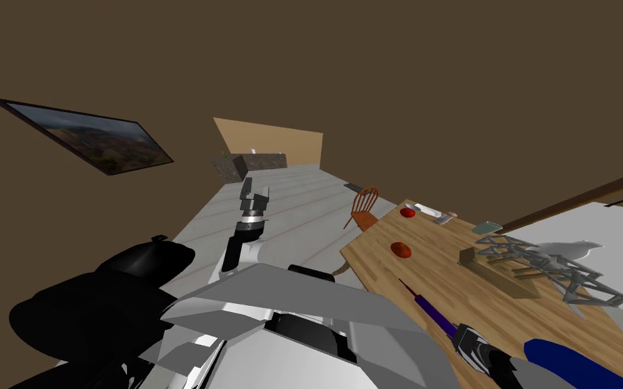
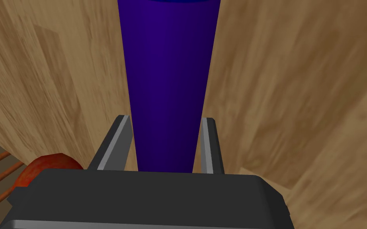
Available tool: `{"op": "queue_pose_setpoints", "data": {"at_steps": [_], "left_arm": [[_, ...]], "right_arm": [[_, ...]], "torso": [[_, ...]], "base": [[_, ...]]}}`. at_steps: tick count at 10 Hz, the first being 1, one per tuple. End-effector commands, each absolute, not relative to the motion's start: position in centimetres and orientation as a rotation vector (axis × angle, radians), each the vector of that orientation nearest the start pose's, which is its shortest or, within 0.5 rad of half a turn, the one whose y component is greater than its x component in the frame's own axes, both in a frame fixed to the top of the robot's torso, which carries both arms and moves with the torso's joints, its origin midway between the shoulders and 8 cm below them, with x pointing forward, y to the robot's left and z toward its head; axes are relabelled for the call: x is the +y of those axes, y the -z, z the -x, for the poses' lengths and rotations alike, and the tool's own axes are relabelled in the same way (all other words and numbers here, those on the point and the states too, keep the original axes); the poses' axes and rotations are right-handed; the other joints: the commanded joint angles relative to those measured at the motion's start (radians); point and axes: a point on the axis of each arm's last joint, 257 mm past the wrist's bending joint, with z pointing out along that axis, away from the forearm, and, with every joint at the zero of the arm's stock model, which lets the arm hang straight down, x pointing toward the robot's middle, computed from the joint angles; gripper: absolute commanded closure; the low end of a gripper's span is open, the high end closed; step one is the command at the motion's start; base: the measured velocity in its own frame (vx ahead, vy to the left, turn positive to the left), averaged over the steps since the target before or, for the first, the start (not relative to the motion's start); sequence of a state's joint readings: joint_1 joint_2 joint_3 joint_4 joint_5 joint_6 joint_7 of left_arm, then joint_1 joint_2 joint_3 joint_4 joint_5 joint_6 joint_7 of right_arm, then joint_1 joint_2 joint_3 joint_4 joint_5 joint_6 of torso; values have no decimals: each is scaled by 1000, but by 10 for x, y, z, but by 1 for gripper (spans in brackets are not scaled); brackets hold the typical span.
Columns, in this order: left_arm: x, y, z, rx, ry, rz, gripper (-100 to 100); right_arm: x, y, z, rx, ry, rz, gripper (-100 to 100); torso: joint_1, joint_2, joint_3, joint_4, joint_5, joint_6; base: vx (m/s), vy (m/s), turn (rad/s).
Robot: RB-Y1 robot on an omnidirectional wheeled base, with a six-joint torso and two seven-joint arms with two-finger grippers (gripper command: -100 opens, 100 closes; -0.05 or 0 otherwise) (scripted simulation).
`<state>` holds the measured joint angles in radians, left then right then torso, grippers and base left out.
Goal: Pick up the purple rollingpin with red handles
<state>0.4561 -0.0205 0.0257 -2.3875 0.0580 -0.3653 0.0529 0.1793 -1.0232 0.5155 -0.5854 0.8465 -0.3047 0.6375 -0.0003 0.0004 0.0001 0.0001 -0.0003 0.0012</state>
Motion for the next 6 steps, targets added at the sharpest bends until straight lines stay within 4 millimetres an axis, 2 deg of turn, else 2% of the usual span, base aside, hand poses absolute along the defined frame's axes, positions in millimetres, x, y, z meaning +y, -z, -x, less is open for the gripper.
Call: {"op": "queue_pose_setpoints", "data": {"at_steps": [1,2,3,5,6], "left_arm": [[289,-61,-343,535,1386,712,0],[289,-61,-343,535,1386,712,0],[289,-61,-343,535,1386,712,0],[289,-61,-343,535,1386,712,0],[289,-61,-343,535,1386,712,0]], "right_arm": [[-705,488,-131,2680,653,1046,100],[-705,488,-131,2680,653,1046,0],[-713,476,-135,2670,652,1064,100],[-715,474,-138,2669,656,1064,100],[-716,473,-138,2670,653,1066,0]], "torso": [[0,0,0,0,0,0],[0,0,0,0,0,0],[0,0,0,0,0,0],[6,1,1,0,2,1],[4,1,1,0,1,0]], "base": [[0,0,0],[0,0,0],[1,65,-130],[-9,66,-72],[-2,8,-1]]}}
